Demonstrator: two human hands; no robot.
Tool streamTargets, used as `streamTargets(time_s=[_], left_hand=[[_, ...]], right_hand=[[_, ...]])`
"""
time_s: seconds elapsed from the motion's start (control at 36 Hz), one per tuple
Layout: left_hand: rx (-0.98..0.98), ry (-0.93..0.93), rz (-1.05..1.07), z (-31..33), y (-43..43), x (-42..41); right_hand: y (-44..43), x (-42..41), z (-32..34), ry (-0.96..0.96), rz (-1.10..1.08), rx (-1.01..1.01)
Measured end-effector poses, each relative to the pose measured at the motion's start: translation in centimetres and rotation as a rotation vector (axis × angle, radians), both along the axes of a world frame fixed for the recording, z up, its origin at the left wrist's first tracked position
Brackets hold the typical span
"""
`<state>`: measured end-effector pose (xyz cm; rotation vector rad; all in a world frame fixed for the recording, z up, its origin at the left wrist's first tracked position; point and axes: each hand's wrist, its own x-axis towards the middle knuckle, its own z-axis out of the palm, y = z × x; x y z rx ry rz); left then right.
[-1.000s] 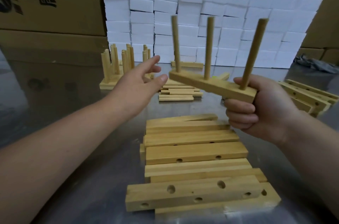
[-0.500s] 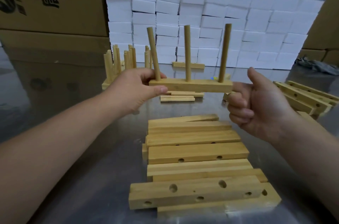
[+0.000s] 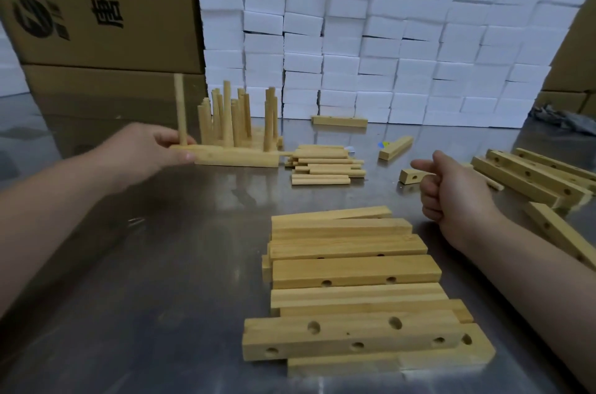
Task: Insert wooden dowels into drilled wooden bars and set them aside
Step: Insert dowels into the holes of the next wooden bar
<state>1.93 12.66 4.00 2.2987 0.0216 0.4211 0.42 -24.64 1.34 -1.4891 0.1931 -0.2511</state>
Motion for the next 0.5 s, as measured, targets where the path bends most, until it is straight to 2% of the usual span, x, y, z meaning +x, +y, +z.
streamTargets(time_s=[0.14, 0.28, 0.5], left_hand=[[0.051, 0.132, 0.066, -2.2, 2.4, 0.5], [0.047, 0.126, 0.105, -2.8, 2.4, 2.0], [0.17, 0.151, 0.146, -3.0, 1.0, 4.0]], right_hand=[[0.4, 0.2, -0.1, 0.022, 0.004, -0.068], [0.3, 0.3, -0.2, 0.037, 0.003, -0.096], [0.3, 0.3, -0.4, 0.026, 0.01, -0.141]])
